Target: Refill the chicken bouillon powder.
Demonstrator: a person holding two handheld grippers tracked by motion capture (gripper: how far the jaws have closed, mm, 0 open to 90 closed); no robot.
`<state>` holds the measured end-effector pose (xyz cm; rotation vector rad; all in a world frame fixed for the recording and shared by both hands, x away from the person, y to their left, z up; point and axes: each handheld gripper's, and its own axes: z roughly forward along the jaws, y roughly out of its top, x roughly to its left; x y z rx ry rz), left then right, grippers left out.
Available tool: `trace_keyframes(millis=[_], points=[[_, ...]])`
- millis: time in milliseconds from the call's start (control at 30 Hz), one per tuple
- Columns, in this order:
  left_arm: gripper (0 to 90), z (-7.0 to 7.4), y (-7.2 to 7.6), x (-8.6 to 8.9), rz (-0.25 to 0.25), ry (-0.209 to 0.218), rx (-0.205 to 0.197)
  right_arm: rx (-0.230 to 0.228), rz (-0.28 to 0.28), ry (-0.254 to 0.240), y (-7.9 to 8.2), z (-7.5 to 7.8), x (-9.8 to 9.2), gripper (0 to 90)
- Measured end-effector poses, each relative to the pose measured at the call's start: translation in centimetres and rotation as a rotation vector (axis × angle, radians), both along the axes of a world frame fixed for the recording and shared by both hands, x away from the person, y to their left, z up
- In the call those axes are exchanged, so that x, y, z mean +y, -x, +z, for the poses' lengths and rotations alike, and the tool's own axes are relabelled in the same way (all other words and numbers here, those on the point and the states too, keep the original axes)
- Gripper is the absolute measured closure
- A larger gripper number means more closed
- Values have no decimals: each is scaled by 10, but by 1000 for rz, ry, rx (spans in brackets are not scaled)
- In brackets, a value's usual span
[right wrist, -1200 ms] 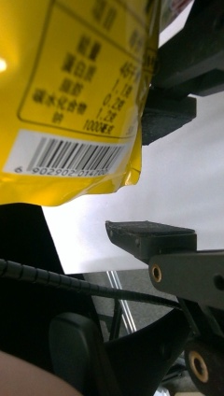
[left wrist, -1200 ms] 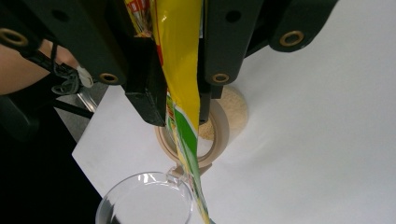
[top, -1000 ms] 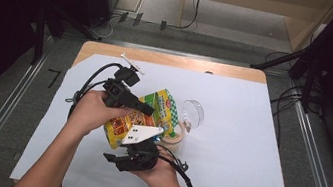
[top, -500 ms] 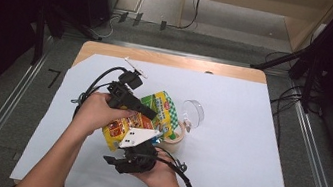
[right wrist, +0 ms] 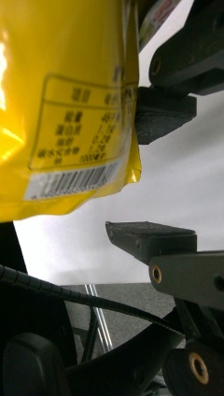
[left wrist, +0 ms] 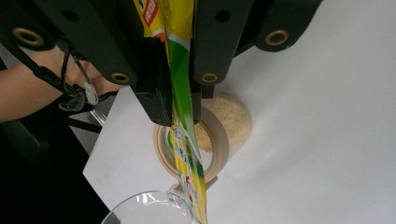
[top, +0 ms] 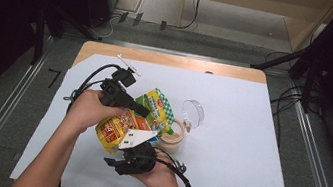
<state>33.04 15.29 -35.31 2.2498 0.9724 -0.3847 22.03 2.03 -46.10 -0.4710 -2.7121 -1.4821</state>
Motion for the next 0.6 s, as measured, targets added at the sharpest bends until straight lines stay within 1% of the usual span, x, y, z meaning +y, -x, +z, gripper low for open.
trace_keyframes(millis=[167, 233, 300, 367, 400, 433, 533, 600], points=[[881, 1, 1, 4, -22, 6, -3, -2, -10, 9, -1, -2, -2, 498], [882, 2, 1, 6, -29, 11, -1, -6, -14, 5, -1, -2, -3, 495], [884, 2, 1, 8, -33, 19, -4, -3, -16, 2, -2, -2, -4, 495], [883, 3, 2, 10, -31, 27, -3, -10, -20, 1, -2, -2, -4, 493], [883, 3, 2, 11, -31, 29, -5, -3, -21, 4, -2, -2, -4, 491], [883, 3, 3, 13, -32, 33, -4, -9, -25, 3, -2, -1, -5, 489], [888, 4, 4, 16, -44, 32, -5, -17, -31, 1, -4, -1, -6, 489], [891, 5, 5, 19, -53, 33, -3, -12, -39, 1, -4, -1, -6, 489]])
